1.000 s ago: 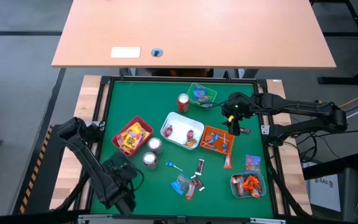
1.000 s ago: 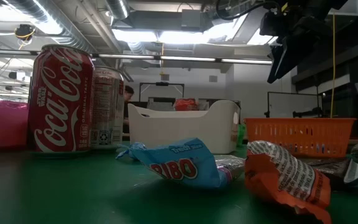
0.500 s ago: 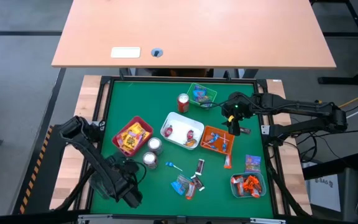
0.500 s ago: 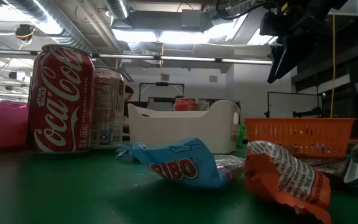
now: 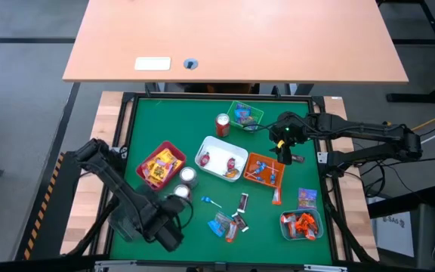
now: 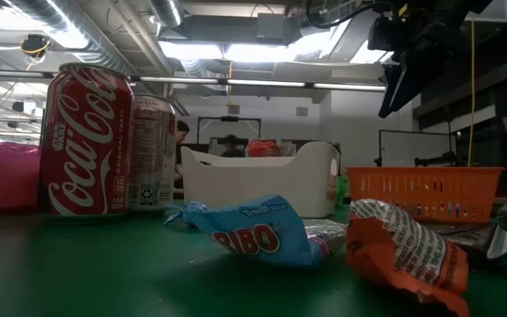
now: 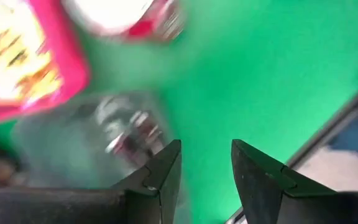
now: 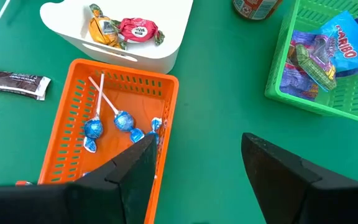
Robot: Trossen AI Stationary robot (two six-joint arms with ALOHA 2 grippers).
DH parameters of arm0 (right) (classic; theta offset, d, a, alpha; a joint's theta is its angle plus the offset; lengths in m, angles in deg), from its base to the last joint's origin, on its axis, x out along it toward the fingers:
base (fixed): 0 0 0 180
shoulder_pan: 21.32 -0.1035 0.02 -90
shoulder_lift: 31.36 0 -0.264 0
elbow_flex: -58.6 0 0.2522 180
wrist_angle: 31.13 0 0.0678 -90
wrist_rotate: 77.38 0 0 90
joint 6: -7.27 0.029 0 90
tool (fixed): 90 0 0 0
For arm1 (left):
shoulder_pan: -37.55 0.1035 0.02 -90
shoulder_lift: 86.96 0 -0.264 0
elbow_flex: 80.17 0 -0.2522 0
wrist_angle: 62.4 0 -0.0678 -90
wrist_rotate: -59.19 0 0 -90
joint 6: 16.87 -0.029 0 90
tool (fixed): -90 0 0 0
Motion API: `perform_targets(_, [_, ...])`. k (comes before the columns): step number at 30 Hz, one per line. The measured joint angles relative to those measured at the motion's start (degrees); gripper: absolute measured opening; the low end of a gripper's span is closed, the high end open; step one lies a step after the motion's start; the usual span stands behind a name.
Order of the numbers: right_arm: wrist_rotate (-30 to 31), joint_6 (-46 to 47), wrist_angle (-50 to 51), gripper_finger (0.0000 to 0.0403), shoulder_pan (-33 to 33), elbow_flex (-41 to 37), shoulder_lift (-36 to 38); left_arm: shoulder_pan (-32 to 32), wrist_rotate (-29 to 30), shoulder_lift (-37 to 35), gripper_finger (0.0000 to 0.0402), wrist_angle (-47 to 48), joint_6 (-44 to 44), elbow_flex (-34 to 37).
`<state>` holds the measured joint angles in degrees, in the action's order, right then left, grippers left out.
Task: Sort candy
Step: Put the blue candy into the green bin
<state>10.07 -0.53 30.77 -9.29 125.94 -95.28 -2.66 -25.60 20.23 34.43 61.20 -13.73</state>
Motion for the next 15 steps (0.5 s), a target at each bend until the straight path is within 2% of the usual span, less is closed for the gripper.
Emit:
perform_targets(4, [0.0, 0.0, 0.0, 0.0234, 0.0, 0.0, 0.0, 1.7, 6.8, 0.0, 0.0130, -9.4, -4.8, -0.2])
perform_targets(9, [0.0, 0.0, 0.0, 0.0234, 0.0, 0.0, 0.0, 4.1, 15.5, 0.0, 0.0130, -23.5, -17.4, 0.2])
perform_targets(15, [0.0, 0.0, 0.0, 0.0234, 0.0, 0.0, 0.0, 6.3, 17.8, 0.9, 0.0130, -37.7, -38.0, 3.0])
